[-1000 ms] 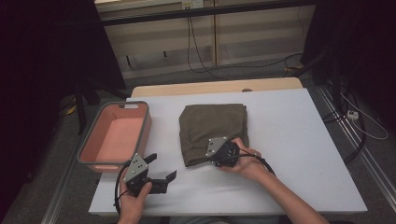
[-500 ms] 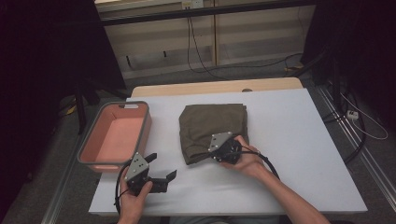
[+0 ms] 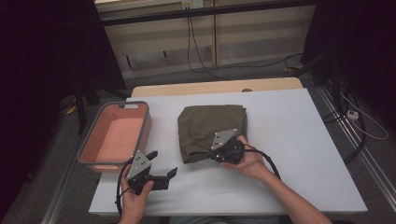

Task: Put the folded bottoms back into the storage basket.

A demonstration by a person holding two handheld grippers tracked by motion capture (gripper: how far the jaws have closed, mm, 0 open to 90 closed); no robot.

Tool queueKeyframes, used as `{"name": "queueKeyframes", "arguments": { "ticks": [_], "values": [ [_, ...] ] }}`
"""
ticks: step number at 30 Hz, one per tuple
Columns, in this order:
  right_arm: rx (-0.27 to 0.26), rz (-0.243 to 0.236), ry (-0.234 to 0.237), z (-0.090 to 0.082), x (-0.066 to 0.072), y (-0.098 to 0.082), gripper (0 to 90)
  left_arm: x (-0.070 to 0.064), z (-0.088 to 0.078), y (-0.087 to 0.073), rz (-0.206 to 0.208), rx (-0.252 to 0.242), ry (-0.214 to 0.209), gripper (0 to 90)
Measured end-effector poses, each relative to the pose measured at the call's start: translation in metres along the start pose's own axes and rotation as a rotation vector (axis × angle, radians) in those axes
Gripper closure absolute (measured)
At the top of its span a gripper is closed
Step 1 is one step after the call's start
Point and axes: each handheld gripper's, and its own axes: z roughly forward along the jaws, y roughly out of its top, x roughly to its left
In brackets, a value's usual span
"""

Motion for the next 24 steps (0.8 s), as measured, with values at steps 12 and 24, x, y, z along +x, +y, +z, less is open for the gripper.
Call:
{"name": "queueKeyframes", "arguments": {
  "ticks": [12, 24],
  "values": [
    [-0.018, -0.012, 0.039, -0.011, 0.014, -0.001, 82.6, 0.015, 0.012, 0.011, -0.091, 0.028, -0.096, 6.0],
    [-0.03, -0.033, 0.066, -0.017, 0.028, -0.002, 82.6, 0.028, 0.036, 0.038, -0.063, 0.049, -0.066, 6.2]
  ]
}}
